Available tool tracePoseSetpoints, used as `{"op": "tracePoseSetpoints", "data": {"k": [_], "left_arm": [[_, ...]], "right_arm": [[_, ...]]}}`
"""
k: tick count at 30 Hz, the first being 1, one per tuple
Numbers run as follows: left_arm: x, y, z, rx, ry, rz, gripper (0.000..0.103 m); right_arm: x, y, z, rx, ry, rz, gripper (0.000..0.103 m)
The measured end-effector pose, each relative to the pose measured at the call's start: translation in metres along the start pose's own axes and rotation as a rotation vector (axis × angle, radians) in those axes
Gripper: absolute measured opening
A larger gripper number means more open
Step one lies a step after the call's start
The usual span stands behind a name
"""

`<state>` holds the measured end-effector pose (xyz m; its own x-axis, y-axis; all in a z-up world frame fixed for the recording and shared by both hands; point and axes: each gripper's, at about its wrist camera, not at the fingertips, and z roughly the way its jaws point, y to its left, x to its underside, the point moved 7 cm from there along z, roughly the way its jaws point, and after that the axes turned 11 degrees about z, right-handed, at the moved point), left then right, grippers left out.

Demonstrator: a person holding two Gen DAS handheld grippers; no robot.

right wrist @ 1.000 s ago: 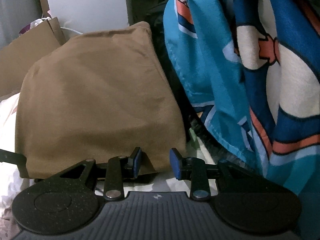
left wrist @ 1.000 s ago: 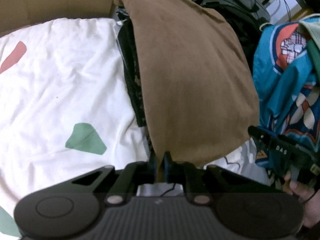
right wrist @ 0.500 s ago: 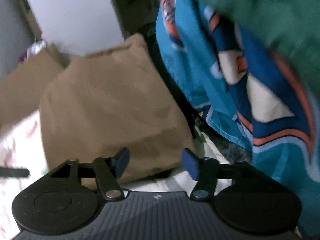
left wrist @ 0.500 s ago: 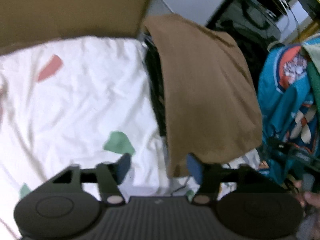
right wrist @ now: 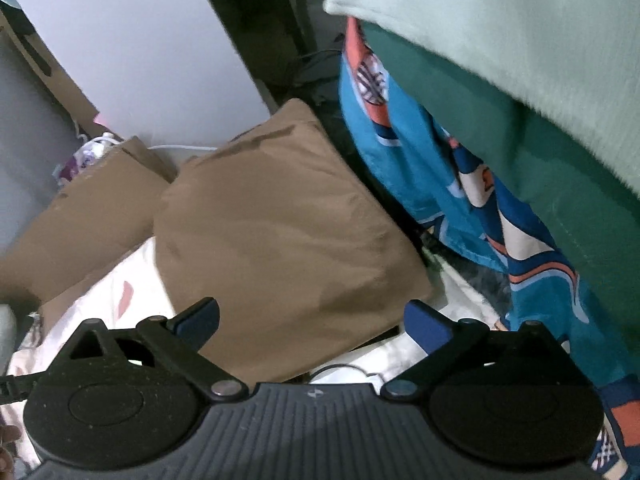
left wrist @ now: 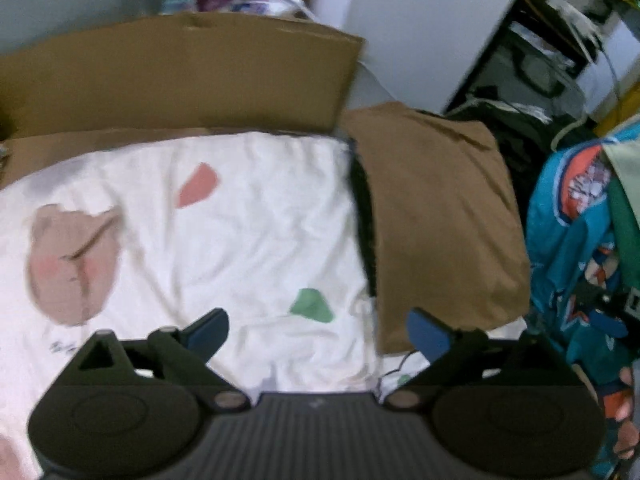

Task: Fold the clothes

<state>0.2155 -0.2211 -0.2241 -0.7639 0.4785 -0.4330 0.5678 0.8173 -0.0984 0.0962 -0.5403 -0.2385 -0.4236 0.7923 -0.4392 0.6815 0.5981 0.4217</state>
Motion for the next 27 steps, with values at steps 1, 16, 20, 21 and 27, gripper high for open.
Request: {"op": "tracePoseSetpoints", "data": {"k": [1, 16, 20, 21, 27], "left_arm": [[-0.001, 0.005, -0.007, -0.012, 0.006, -0.017, 0.097], [-0.016, 0.045, -0.13, -0.087, -0.041, -0.07, 0.101], [-0.017, 0.058, -0.163, -0.124, -0.057, -0.069, 0.101], [-0.016, 0.061, -0.172, -0.136, -0.058, -0.071, 0.101], [-0.008, 0.085, -0.218, -0.212, -0.053, -0.112, 0.102]], "right_arm": [[0.0, 0.002, -0.005, -0.004, 0.008, 0.0, 0.102], [-0.01, 0.057, -0.071, -0.054, 0.102, -0.003, 0.102], [-0.014, 0.067, -0.084, -0.069, 0.116, 0.007, 0.102], [-0.015, 0.069, -0.087, -0.072, 0.114, 0.013, 0.102], [-0.022, 0.087, -0.111, -0.081, 0.104, -0.008, 0.102]]}}
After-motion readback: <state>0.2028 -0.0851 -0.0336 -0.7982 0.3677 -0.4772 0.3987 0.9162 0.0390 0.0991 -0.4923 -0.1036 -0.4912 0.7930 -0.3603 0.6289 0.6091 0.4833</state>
